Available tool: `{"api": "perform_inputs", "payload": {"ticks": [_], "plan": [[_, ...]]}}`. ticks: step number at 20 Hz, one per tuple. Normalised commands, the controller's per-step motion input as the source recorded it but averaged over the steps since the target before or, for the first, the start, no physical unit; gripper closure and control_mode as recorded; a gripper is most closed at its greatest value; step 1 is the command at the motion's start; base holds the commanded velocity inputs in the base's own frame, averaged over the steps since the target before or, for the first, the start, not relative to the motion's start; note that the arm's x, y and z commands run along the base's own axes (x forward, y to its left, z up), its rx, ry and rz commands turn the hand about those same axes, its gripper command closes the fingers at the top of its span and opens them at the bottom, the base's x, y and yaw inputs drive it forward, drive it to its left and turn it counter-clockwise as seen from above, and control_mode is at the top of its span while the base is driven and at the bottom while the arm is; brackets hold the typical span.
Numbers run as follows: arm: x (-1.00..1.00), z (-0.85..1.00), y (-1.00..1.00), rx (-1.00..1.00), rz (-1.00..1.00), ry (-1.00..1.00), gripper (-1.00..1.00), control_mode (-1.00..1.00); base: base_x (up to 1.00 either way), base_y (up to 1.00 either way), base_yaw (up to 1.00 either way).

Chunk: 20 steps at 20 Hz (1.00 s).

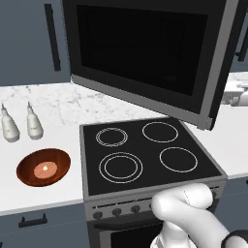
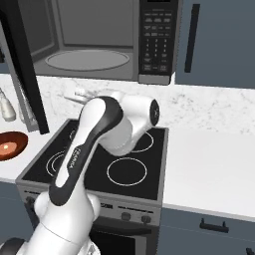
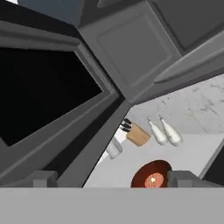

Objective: Open the microwave, place the bowl with waffle inside the microwave, then close the microwave door and turn it on.

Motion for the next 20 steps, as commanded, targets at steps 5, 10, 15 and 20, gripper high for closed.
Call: {"api": "perform_inputs", "payload": {"ticks": [5,10,15,20], "plan": [[0.24,0.00,0.72,-0.01,0.21,0.27,-1.00,-1.00,0.00,0.00,0.00],[-0.75,0.00,0.96,-0.15,0.27,-0.07,-1.00,-1.00,0.00,0.00,0.00],[-1.00,0.00,1.00,-0.27,0.22,-0.29,-1.00,-1.00,0.00,0.00,0.00],[-0.63,0.00,0.88,-0.14,0.09,-0.16,-1.00,-1.00,0.00,0.00,0.00]]}}
